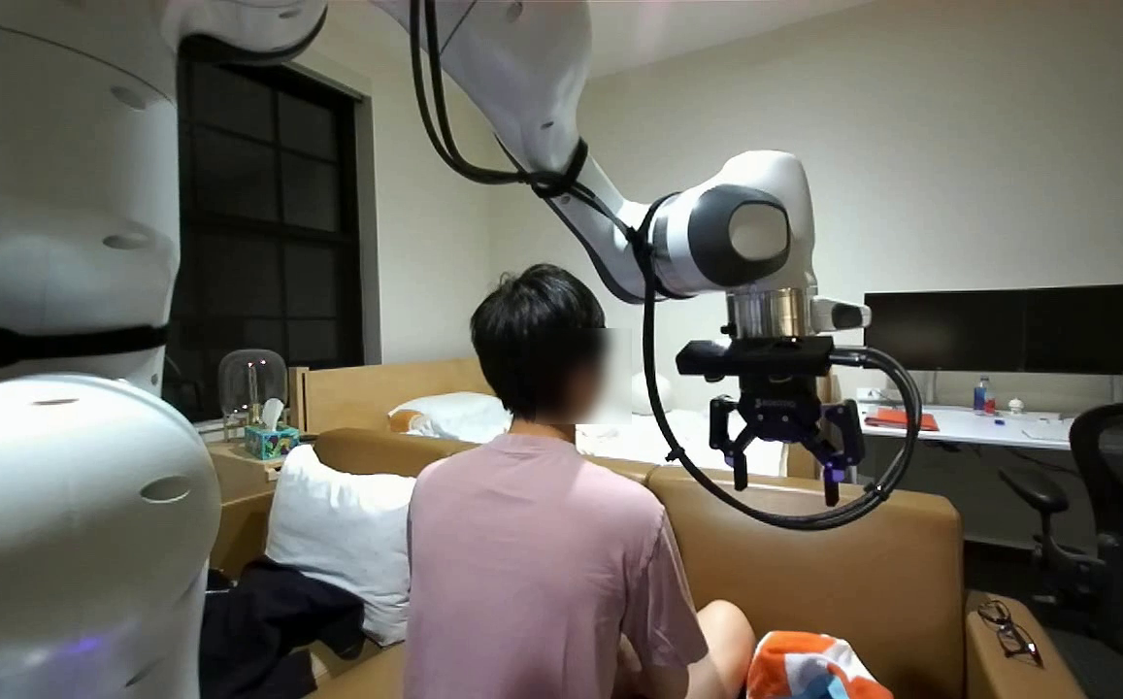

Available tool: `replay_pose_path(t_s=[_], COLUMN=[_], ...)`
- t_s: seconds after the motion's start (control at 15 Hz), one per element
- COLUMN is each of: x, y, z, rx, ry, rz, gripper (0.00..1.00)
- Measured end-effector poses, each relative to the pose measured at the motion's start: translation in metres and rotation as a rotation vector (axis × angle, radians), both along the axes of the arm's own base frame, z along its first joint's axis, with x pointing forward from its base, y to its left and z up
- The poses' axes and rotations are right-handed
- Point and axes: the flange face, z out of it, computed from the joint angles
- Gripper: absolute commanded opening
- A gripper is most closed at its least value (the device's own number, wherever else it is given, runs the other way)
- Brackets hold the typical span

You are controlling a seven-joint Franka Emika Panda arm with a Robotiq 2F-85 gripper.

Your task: Place the striped towel over the man's shoulders

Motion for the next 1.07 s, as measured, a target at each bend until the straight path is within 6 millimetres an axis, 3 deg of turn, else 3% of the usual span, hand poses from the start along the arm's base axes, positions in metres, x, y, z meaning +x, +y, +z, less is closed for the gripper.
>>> replay_pose_path(t_s=[0.4, 0.67, 0.87, 1.07], x=[0.038, 0.065, 0.081, 0.088], y=[0.0, -0.021, -0.041, -0.05], z=[-0.074, -0.115, -0.125, -0.119], rx=[0.008, 0.031, 0.052, 0.058], ry=[0.101, 0.201, 0.265, 0.28], rz=[0.012, -0.014, -0.033, -0.041], gripper=[1.0, 1.0, 1.0, 1.0])
